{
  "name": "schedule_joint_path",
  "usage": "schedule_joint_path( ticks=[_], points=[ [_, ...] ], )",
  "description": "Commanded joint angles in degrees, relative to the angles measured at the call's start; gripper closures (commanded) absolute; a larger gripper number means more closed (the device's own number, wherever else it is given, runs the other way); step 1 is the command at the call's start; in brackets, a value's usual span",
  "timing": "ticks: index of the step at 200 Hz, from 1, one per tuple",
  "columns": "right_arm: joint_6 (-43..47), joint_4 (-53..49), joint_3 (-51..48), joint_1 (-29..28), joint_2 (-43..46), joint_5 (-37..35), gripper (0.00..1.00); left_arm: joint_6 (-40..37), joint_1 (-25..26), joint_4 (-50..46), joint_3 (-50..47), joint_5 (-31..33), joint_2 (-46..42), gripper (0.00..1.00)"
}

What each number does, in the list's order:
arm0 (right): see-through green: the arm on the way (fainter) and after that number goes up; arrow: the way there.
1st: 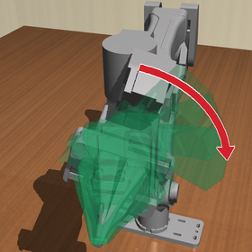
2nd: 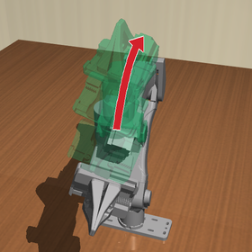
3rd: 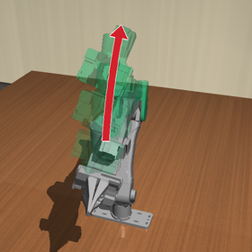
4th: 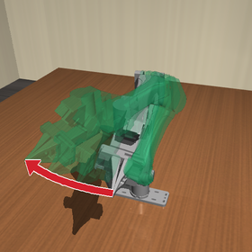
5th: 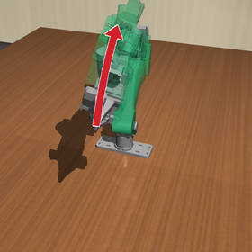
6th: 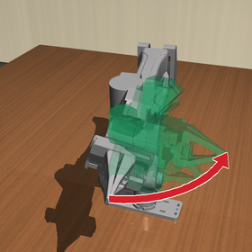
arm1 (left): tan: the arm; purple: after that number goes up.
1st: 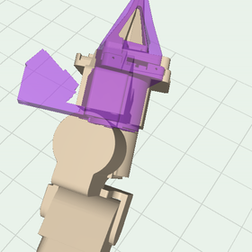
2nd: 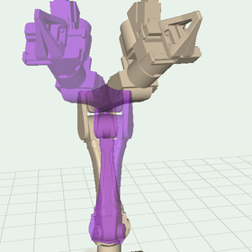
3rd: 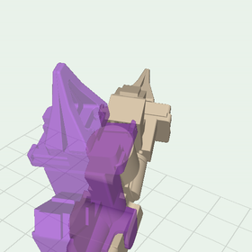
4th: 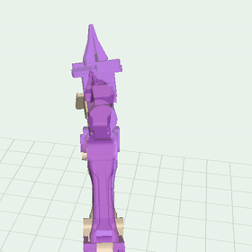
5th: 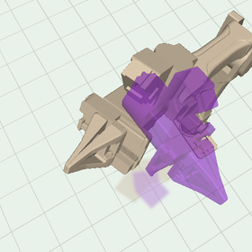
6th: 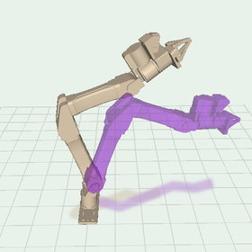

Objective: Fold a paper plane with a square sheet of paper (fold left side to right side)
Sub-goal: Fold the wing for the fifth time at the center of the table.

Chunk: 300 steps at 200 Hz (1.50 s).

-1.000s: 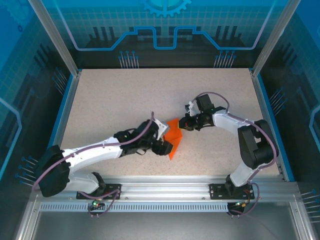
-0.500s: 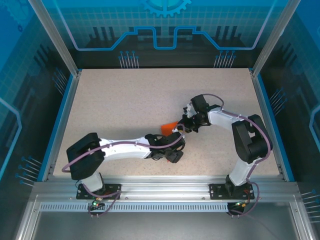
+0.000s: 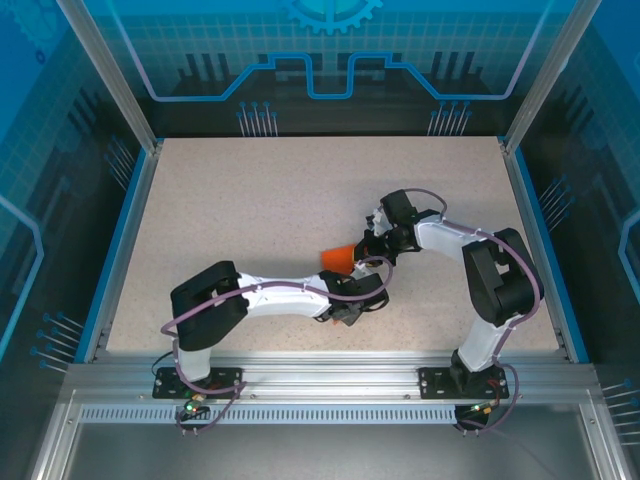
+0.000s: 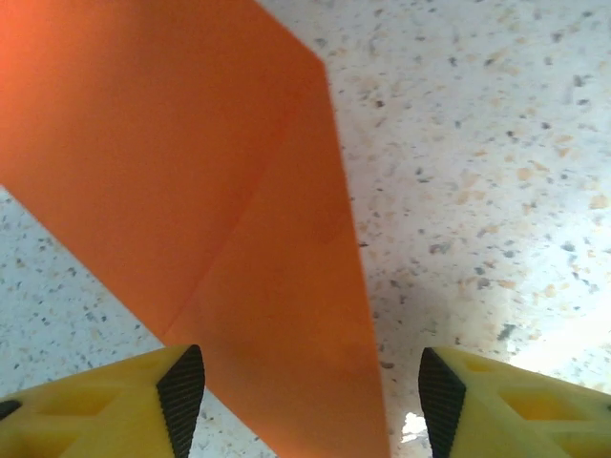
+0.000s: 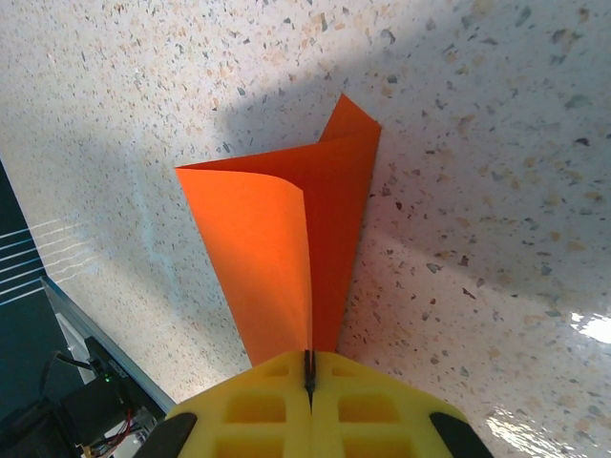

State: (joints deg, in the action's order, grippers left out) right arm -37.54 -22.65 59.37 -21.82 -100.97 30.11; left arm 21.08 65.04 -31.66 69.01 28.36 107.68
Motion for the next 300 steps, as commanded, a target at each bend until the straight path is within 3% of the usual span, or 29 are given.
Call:
schedule_joint_path(
  ticks=[1,74,123,134,183,219,268,300],
  points=[
    [-0.52,-1.16,1.18,-0.82,-0.98,0.05,1.0,1.48,0.32,-3.04,1.82,2.54,0.87,0.41],
    [-0.01,-1.98,1.36,-0.89,-1.09,-0.5,1.0,1.69,0.27,-3.49,1.9,2.36,1.64,0.69],
    [1.36,-3.14,2.06,-0.81,-0.91,-1.2,1.0,1.69,0.27,-3.02,1.79,1.64,1.9,0.78],
    [1.59,-3.01,2.07,-0.77,-0.58,-1.43,1.0,1.77,0.18,-2.97,1.74,1.62,1.83,0.78],
    [2.77,-1.95,0.04,1.2,6.09,-4.86,0.74,1.64,-1.13,-0.8,0.26,-1.55,0.98,0.8],
    [3.44,-2.9,-2.48,3.85,10.1,-5.7,0.64,0.68,-2.04,1.11,-0.41,-4.43,1.0,0.79],
    [3.35,-3.31,-5.73,6.07,13.37,-6.33,0.61,-0.52,-2.33,0.9,1.33,-7.23,3.43,0.75],
    [4.03,-4.35,-6.7,7.54,15.06,-6.21,0.61,-0.51,-3.05,1.24,1.06,-8.71,3.36,0.78]
  ],
)
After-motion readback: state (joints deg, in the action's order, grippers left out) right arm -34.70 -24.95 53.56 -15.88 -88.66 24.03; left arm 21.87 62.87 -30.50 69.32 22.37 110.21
